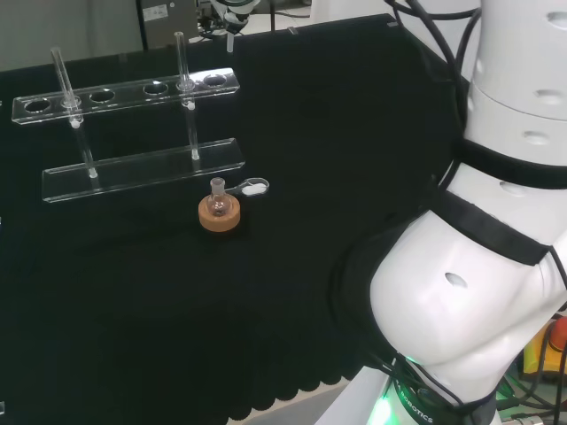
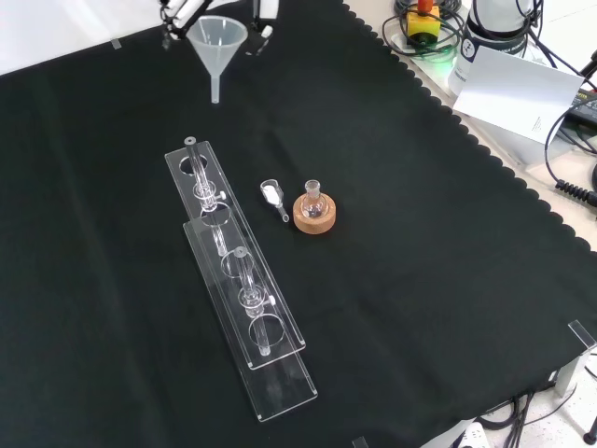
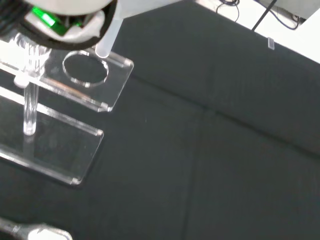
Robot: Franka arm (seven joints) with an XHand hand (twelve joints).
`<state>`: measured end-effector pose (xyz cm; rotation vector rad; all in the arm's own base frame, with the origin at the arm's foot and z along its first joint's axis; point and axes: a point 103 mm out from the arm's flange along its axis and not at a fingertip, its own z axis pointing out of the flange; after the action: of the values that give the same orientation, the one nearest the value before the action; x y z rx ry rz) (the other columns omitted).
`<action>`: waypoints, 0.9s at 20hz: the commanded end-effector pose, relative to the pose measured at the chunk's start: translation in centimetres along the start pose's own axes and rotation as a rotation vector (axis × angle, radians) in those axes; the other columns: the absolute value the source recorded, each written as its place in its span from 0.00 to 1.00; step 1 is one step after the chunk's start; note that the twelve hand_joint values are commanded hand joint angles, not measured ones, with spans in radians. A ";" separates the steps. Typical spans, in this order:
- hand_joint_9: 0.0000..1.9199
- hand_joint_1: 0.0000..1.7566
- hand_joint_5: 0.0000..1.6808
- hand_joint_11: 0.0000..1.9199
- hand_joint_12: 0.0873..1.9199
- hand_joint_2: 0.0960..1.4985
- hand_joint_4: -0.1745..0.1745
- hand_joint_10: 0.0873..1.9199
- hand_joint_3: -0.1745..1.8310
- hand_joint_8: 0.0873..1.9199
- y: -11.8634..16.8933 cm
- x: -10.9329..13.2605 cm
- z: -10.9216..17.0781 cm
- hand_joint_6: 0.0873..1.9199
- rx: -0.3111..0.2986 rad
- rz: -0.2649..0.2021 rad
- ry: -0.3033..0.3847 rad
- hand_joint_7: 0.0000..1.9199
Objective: Place the funnel on the round-bottom flask.
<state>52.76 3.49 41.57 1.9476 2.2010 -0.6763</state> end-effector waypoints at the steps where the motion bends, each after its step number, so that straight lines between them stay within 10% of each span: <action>1: 0.44 0.54 0.38 0.21 0.67 0.39 0.46 0.28 0.42 0.38 -6.4 1.4 1.1 0.39 0.026 0.010 0.018 0.32; 18: 0.44 0.54 0.37 0.22 0.67 0.39 0.45 0.29 0.42 0.38 -10.0 8.9 7.7 0.39 0.115 -0.069 -0.028 0.32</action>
<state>40.70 5.84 35.46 1.9358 2.2621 -0.8269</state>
